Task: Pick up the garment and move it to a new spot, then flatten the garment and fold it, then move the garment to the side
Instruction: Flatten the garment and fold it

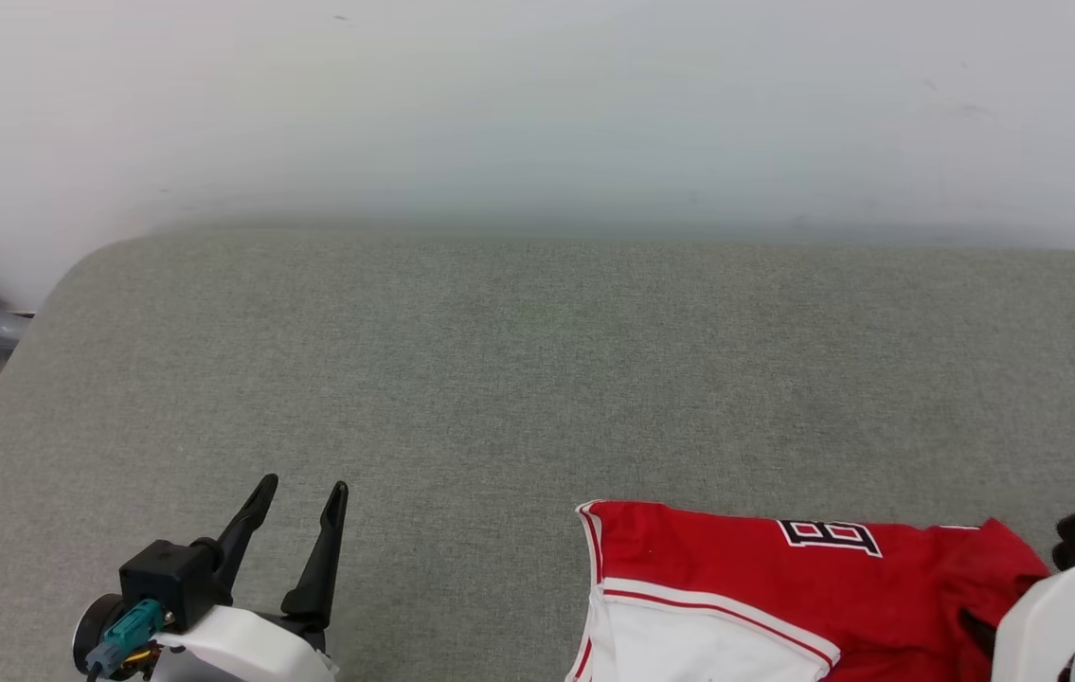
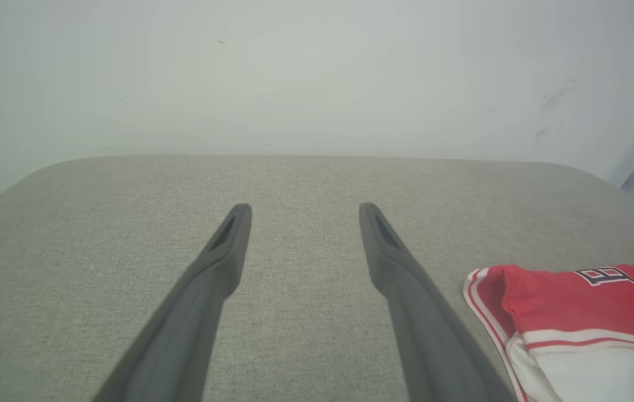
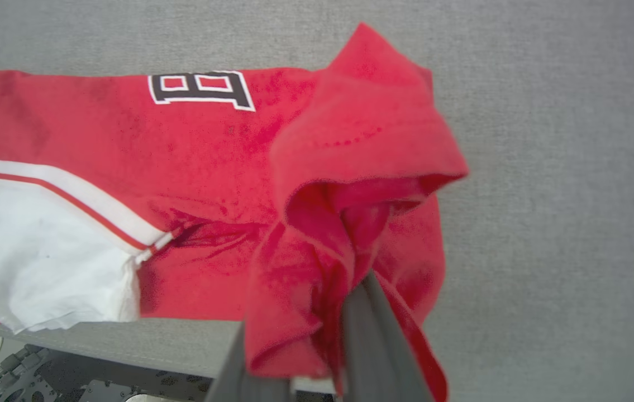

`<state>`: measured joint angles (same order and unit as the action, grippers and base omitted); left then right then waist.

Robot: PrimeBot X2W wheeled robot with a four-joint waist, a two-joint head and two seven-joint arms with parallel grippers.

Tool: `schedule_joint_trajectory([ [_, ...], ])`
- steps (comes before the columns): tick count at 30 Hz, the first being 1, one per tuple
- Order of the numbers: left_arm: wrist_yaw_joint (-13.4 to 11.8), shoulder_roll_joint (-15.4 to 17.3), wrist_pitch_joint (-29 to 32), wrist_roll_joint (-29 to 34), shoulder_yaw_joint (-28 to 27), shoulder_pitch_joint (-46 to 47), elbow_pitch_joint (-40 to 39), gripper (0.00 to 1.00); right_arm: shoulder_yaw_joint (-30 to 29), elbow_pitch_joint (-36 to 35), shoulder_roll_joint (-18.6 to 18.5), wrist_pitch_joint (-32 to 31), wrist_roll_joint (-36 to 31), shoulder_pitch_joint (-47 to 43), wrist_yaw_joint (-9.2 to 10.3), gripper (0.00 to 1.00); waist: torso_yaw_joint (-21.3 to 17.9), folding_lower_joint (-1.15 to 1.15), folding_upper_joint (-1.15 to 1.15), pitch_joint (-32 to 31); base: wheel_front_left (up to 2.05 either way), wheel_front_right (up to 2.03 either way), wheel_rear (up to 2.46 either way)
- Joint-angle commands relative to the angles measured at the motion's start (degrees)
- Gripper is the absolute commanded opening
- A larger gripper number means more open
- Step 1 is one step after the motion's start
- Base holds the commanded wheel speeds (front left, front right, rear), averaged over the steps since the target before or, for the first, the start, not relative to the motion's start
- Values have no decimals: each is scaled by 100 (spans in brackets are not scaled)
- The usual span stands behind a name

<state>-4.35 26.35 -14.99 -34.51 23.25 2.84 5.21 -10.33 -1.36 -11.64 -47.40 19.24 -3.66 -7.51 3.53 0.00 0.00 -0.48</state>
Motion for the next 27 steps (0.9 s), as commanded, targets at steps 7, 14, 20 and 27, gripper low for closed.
schedule_joint_trajectory([
  [7,27,-62,-26,62,-111,-158,-42,100,508,-530,674,-234,500,61,5,0,115,0,0,-59,0,0,0],
  [14,66,-78,-26,96,-165,-193,-23,100,1108,-308,882,-85,1217,166,5,0,222,0,0,-99,0,0,0],
  [20,82,-78,-26,102,-178,-217,-4,100,1731,402,884,507,1717,391,4,0,299,0,0,-117,0,0,0],
  [27,111,-98,-26,106,-147,-168,23,100,2089,1332,883,1130,1566,734,4,100,395,0,0,-110,0,0,0],
])
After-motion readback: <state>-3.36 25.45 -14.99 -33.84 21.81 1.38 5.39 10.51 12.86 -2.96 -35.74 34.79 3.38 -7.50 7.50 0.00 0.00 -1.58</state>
